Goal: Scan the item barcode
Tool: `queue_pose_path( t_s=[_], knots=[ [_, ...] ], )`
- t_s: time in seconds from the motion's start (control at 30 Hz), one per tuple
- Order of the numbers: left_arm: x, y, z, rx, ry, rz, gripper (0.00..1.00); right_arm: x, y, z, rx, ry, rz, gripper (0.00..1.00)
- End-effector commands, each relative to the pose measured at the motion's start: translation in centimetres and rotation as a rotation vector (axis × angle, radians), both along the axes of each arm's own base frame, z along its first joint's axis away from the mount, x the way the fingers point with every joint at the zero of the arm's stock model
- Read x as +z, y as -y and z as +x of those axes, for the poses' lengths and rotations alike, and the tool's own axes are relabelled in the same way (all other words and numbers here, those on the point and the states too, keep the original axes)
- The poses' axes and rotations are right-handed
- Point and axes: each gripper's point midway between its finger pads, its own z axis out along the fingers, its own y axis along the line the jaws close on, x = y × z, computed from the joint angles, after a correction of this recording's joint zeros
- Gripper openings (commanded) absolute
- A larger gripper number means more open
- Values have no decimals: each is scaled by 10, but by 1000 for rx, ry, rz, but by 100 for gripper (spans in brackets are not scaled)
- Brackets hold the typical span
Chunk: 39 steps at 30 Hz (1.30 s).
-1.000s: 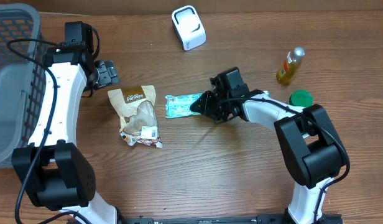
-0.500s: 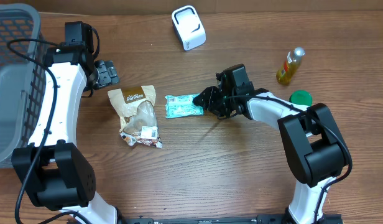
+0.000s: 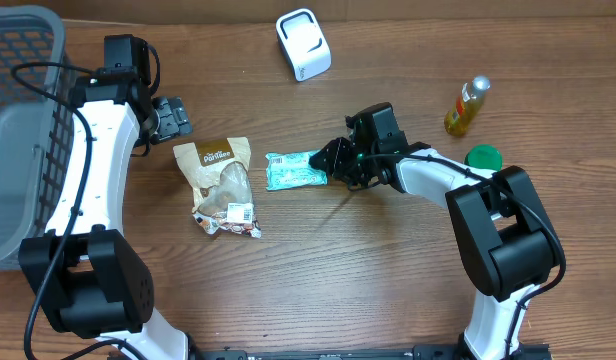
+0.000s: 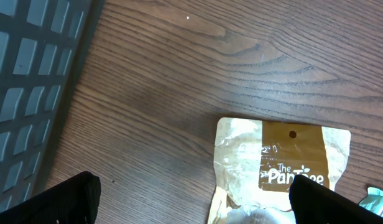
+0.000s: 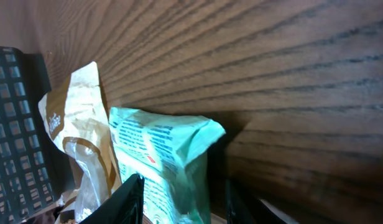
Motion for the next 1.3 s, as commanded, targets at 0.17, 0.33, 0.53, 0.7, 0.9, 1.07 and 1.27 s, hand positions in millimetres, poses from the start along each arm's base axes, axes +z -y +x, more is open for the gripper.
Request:
queue_pose_path(
  t_s=[0.17, 0.33, 0.53, 0.7, 0.9, 1.07, 1.27],
  knots=[
    [10, 1, 2, -8, 24, 15, 99, 3, -10, -7, 25, 3, 8, 38],
    [10, 1, 2, -8, 24, 15, 100, 0, -9, -7, 18, 7, -15, 38],
    [10, 1, 2, -7, 24, 15, 100, 0, -9, -8, 20, 8, -16, 33],
    [10, 1, 2, -8, 24, 15, 99, -9, -9, -9, 20, -10, -24, 33],
    [10, 1, 2, -8, 24, 15, 99, -12, -9, -11, 24, -20, -22, 22],
    [10, 1, 2, -8, 24, 15, 100, -10, -12, -15, 43, -36, 3, 9],
    [10, 1, 2, -8, 24, 15, 100, 13, -5, -15, 90, -71, 159, 4]
  ],
)
